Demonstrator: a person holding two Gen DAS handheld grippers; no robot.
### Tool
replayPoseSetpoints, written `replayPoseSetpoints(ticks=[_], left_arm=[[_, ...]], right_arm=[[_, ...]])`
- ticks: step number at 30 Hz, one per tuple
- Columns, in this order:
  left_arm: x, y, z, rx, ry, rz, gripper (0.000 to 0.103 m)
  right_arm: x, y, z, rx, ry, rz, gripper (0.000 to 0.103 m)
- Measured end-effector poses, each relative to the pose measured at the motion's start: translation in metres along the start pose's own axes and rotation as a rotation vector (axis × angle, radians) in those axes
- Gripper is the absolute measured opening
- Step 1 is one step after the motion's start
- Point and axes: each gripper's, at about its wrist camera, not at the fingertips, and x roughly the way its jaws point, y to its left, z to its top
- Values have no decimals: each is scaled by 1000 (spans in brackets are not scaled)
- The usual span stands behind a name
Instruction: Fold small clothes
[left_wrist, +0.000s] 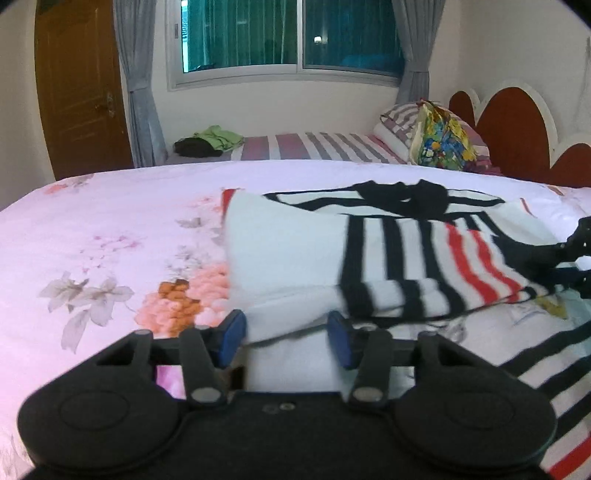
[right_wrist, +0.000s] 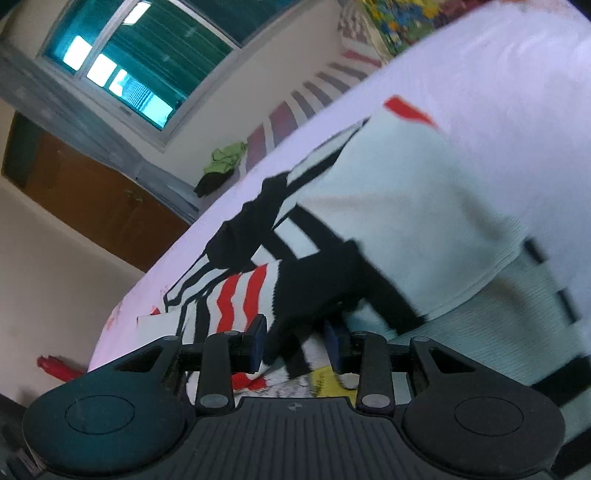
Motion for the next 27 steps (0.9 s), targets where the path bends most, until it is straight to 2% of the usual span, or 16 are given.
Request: replayPoseSetpoints(ticks=[2,5,8,11,12,13,18,21,27], left_arm=[[11,5,-1,4,34,22,41],[8,14,-2,-24,22,-11,41],[12,15,-9,-5,42,-4,44],[12,23,-8,-46,31,-23,41],[14,24,-6,-53,31,-34,38],[15,25,-4,-57,34,-44,36],[20,32,-1,-104,50,-81,35],[22,31,-2,-87,64,-86,35],[15,35,-2,-63,89,-111,37]], right_arm=[[5,0,0,21,-5,-27,34],[7,1,2,36,-17,-40,34],[11,2,3,51,-24,-54,34],[13,6,4,30,-33,-62,33],[13,8,5,6,-35,-68,13],[13,10,5,-10,-34,-76,6],[-6,33,2,-179,-128,-101,6],[-13,40,0,-266,-173,-99,6],[12,21,-8,-214,-51,-190,6]])
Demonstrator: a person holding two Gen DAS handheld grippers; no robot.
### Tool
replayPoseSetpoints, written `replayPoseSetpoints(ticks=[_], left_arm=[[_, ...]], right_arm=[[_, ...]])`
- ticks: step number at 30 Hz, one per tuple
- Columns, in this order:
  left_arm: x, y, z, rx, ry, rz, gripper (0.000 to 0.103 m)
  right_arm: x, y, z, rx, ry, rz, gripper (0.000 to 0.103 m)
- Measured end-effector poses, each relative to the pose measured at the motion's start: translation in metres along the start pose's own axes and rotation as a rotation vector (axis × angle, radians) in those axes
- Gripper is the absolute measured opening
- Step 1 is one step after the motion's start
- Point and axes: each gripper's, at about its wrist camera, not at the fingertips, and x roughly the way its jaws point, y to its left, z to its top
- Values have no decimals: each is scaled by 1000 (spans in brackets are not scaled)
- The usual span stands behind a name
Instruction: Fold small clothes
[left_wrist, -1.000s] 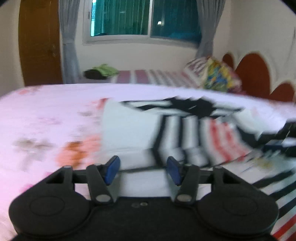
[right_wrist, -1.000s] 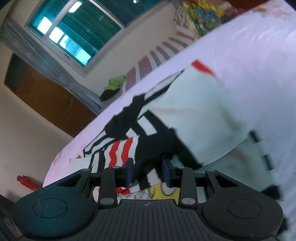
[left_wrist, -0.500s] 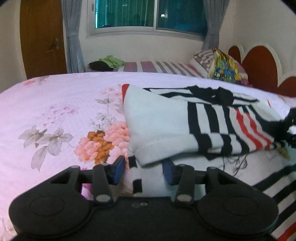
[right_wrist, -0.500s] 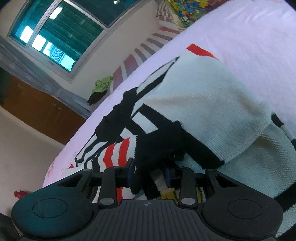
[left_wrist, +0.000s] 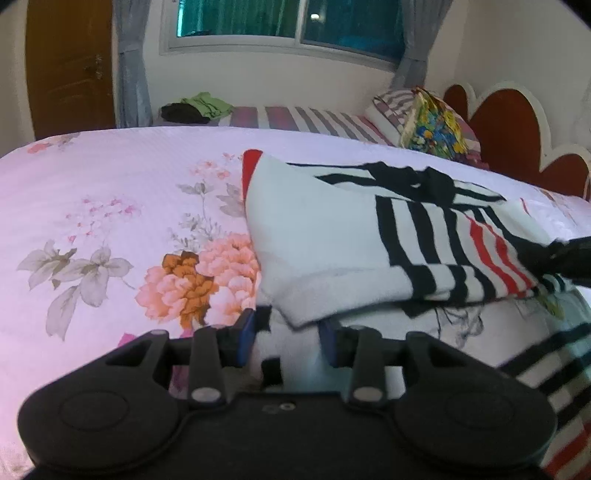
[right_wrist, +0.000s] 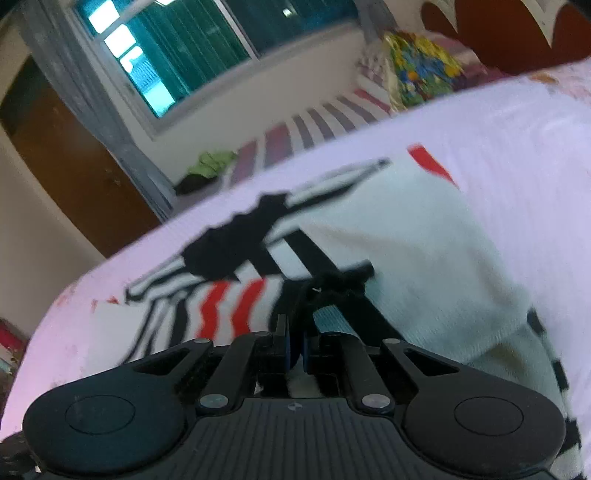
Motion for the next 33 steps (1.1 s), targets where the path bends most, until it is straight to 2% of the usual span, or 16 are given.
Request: replayPoseSetpoints(ticks=[2,4,6,8,11,12,14,15,17,19,21,22,25,28,30,33], left_arm=[[-18,5,-3,-5,-32,-22,37],[-35,7,-3,-19,-73,-47,41],[-41,1,3,-28,-103,-75,43],[-36,-16,12,-15,-138,-75,60],[-20,-38,20,1,-153,-122,69],[-8,-44,20,8,-117,-134,69],[19,-51,11,32,-6,-105,69],[22,-54,4,70,-30,-91,70],[23,-56,4,82,-33,-85,69],[19,-54,13,53,-31,-103,69],[12,-50,24,-2,-84,-150,71],[14,-51,29,-8,-99,-150,76],[36,-58,53,6,-81,-108,75],[54,-57,78,10,-109,-92,76],[72,-50,92,-6,-97,-83,76],[99,-35,98,-25,-52,-43,75]], right_arm=[[-10,-3,-3,26,-26,-5,6],[-24,5,-4,-26,-59,-27,6],[-33,23,-10,-96,-78,7,6],[-31,42,-16,-170,-71,35,6],[-18,66,-27,-275,-41,40,6],[-10,68,-30,-298,-18,18,6],[5,66,-35,-325,36,-39,6],[6,61,-36,-310,28,-21,6],[5,54,-33,-276,40,3,6],[1,53,-27,-271,28,6,6],[-1,55,-19,-270,-9,23,6],[2,59,-14,-266,-16,31,6],[23,79,-1,-264,-14,70,6],[47,102,6,-295,-13,92,6],[63,111,10,-293,-7,115,6],[86,113,13,-298,27,75,6]])
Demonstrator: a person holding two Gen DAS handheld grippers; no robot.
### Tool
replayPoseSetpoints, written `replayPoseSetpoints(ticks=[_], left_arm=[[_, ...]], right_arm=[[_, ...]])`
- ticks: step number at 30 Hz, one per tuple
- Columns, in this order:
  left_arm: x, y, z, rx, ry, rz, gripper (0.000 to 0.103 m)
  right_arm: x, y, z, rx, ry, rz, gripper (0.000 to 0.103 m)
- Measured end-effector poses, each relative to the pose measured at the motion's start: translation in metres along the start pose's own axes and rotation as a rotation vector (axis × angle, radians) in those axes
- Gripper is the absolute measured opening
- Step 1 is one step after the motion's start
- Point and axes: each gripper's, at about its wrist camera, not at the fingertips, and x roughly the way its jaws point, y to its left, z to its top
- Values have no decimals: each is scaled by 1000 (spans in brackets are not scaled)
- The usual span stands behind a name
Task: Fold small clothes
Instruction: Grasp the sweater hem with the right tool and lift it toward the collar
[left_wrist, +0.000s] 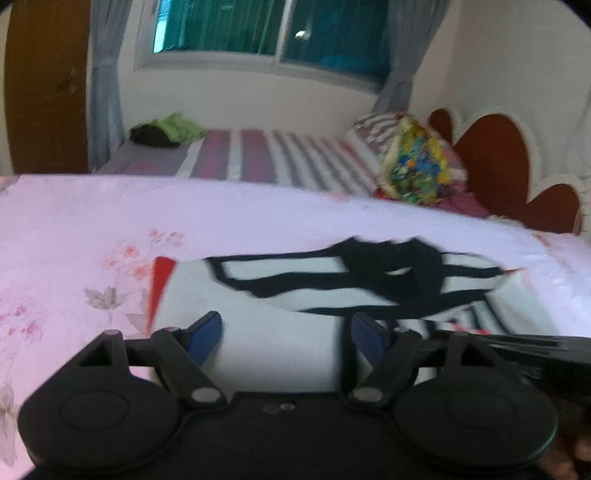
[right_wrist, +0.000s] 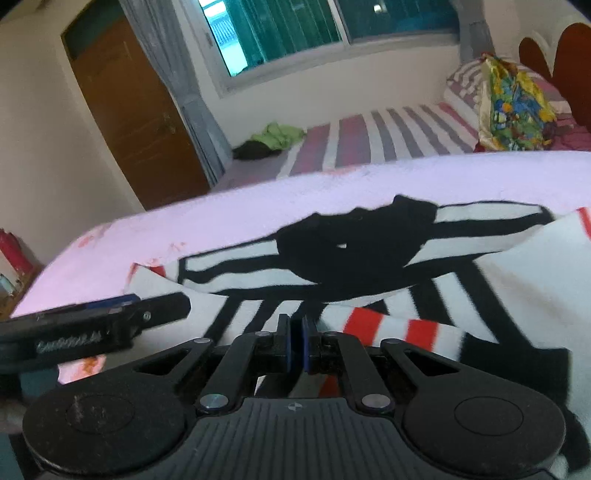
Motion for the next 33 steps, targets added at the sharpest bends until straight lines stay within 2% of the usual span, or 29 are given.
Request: replayPoseSetpoints(ticks=[3,5,8,10,11,13,15,16,18,23,25,26,29,31,33], left_arm=[[17,25,-6,-15,28,53,74],[14,34,-8,-26,10,16,74],[9,31,1,-19,1,17,74],[7,23,9,6,-49,-16,79],[11,18,14,33,-52,0,80],[24,13,20,77,-29,45,80],[36,17,19,75,22,70,80],[43,22,16,58,55,74,80],[43,26,9,45,28,60,81],[38,28,6,69,21,58,81],[35,25,3,97,13,72,81],[33,23,1,106,10,84,82],[20,6,4,84,12,131,74],[-1,-16,-1,46,-36,40,78],[-13,-50,-12,86,-64,8,79]], right_arm=[[5,-11,-6,17,-2,17,6],[2,-15,-9,21,-6,30,6],[0,-14,-4,27,-22,31,6],[1,-10,2,21,-38,43,6],[5,-8,5,16,-33,51,6],[14,-1,10,-4,-20,68,6],[21,5,10,-34,-4,87,6],[26,6,7,-52,11,78,6],[29,3,0,-81,3,75,6],[7,-34,-2,13,-51,16,6],[-6,-54,-3,34,-64,-35,6],[-11,-64,-3,55,-68,-83,6],[-23,-79,0,115,-55,-45,6],[-37,-68,1,73,-87,-29,6],[-42,-55,-2,48,-77,42,6]])
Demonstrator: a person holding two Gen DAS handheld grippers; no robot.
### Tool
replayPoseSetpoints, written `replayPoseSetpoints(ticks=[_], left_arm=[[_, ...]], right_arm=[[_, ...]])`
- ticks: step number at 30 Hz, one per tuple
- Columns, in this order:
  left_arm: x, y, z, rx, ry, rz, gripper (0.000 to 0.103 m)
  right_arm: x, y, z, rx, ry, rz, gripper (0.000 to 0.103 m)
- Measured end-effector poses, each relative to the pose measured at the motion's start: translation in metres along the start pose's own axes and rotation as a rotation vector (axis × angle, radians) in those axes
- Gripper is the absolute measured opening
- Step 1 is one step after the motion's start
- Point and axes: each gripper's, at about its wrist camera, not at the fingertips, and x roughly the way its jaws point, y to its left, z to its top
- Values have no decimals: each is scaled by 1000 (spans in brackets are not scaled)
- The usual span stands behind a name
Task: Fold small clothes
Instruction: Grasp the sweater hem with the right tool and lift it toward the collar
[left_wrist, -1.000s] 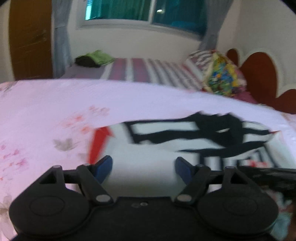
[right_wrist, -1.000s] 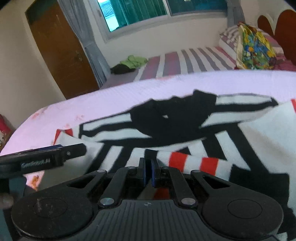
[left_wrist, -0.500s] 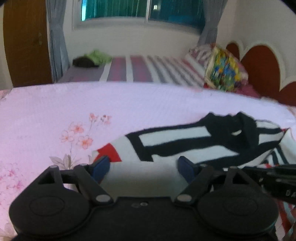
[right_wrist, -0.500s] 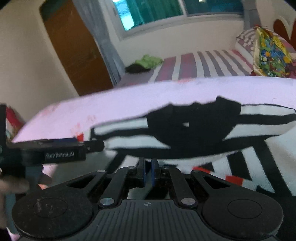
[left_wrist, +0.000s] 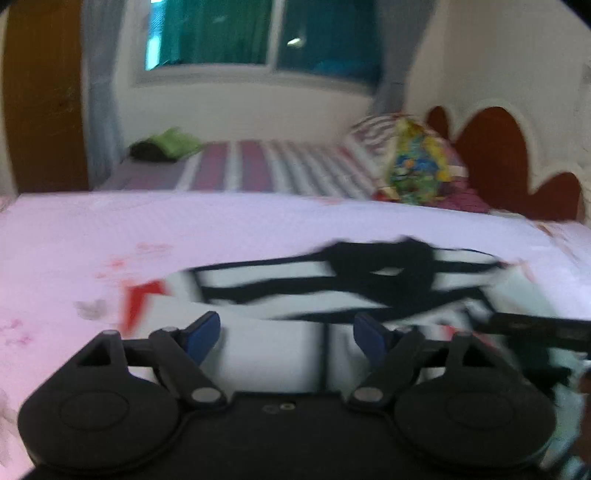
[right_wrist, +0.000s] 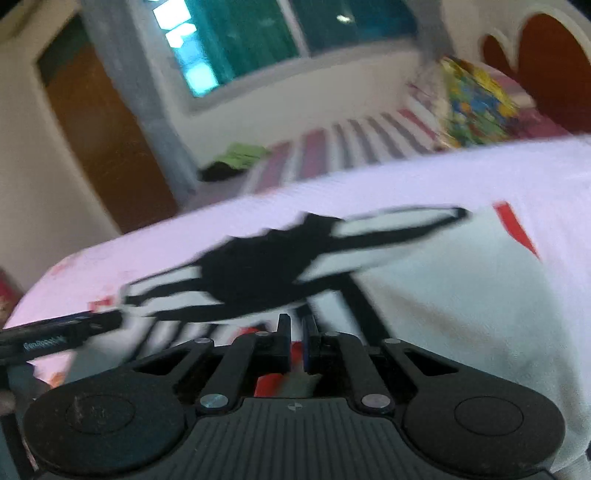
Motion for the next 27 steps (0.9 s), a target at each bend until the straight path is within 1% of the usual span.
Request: replayPoseSetpoints(ticks=[2,3,4,5,6,7,10,12,15,16,18,19,21,22,24,26,27], left_arm=[[-6,-30,-11,45,6,-23,80],[-6,-43,-19,66,17,-47,77],[-5,-50,-27,80,24,-29,74],[-2,-51,-33,93,48,-12,78],[1,-49,-39,99,72,-5,79],[-2,-44,-43,99,62,-8,80],[-14,-23,-52,94,57,41,84],[-23,-2,-59,51,59,54,85],[-36,13,-64,20,54,71,85],[-37,14,-62,16,56,77,85],[-39,6,-58,16,61,108,82],[-44,1,-55,4,47,105,81],[-51,-10,-50,-20,28,73,84],[-51,-18,-50,-24,30,67,86],[-49,-35,-52,1,43,72,86],[-43,-46,-56,18,60,101,88],[-38,-45,-59,7,68,109,89]], right_arm=[[1,15,-9,-38,29,27,6],[1,19,-13,-53,43,40,6],[2,21,-18,-69,63,13,5],[1,19,-22,-81,74,9,5],[-2,13,-25,-74,72,25,5],[-6,5,-27,-55,71,28,5],[-25,-23,-27,-16,41,-23,4],[-37,-41,-25,8,25,-86,4],[-51,-61,-23,39,32,-77,4],[-52,-60,-23,30,35,-78,4],[-56,-51,-22,9,39,-99,5],[-60,-42,-22,-18,35,-99,5],[-67,-25,-24,-62,24,-55,5],[-63,-16,-27,-72,31,-33,5],[-57,-4,-32,-99,47,0,5],[-48,2,-37,-119,82,-26,5],[-46,0,-40,-120,89,-41,5]])
